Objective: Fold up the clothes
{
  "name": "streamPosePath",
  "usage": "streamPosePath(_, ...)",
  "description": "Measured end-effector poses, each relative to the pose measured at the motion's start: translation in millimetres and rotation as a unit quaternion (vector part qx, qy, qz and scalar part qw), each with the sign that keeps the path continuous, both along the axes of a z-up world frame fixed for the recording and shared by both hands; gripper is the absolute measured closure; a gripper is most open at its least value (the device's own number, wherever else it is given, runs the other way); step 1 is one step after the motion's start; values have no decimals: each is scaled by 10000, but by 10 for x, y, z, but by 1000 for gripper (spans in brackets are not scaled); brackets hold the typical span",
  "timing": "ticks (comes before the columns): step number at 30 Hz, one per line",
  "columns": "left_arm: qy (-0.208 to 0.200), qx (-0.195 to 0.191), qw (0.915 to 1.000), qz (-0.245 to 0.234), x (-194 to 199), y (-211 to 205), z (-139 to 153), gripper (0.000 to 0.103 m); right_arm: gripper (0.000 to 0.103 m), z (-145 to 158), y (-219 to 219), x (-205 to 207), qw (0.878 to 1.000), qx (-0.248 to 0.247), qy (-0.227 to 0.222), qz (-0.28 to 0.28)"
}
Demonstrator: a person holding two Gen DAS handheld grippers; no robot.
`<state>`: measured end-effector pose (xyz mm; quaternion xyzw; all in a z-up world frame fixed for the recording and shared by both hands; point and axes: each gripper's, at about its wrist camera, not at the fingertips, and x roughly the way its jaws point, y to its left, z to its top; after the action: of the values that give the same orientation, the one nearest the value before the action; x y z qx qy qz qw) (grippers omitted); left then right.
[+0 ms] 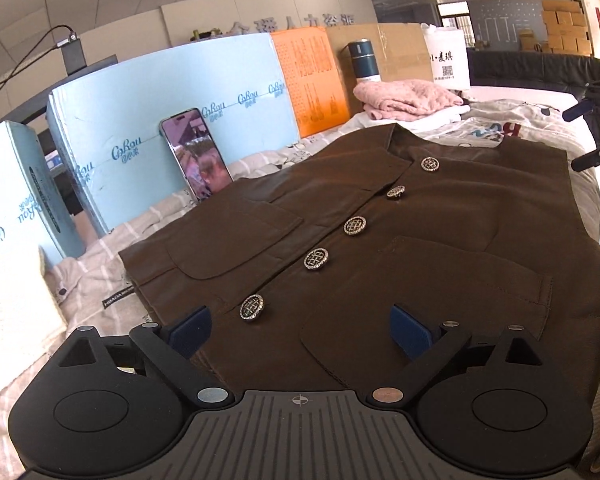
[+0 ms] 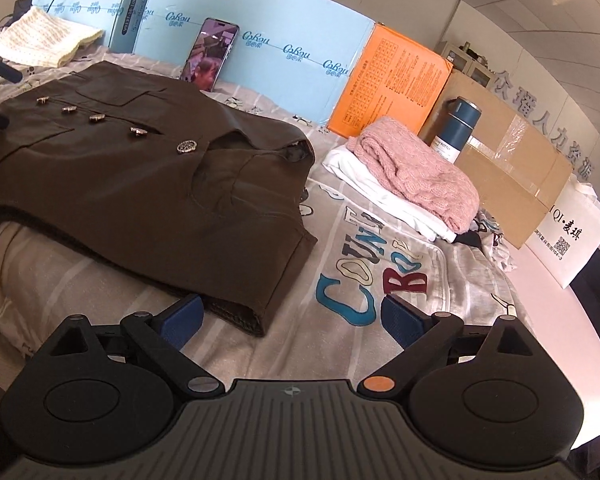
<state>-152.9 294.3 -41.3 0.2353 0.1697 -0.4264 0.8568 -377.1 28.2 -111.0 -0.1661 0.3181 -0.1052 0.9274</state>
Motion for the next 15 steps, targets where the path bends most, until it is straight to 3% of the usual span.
streamPosePath(3, -46, -166, 9998, -92, -61, 54, 71, 6, 7, -99, 31, 58, 9993, -263, 258, 105)
streamPosePath(10, -230, -344, 9978, -522, -308, 104, 175, 6, 7, -136, 270, 261, 9949, -698, 207, 699)
streamPosePath(15, -5, -516, 9905, -1272, -560, 178, 185, 6, 7, -124, 539, 416, 9862, -735, 69, 1485)
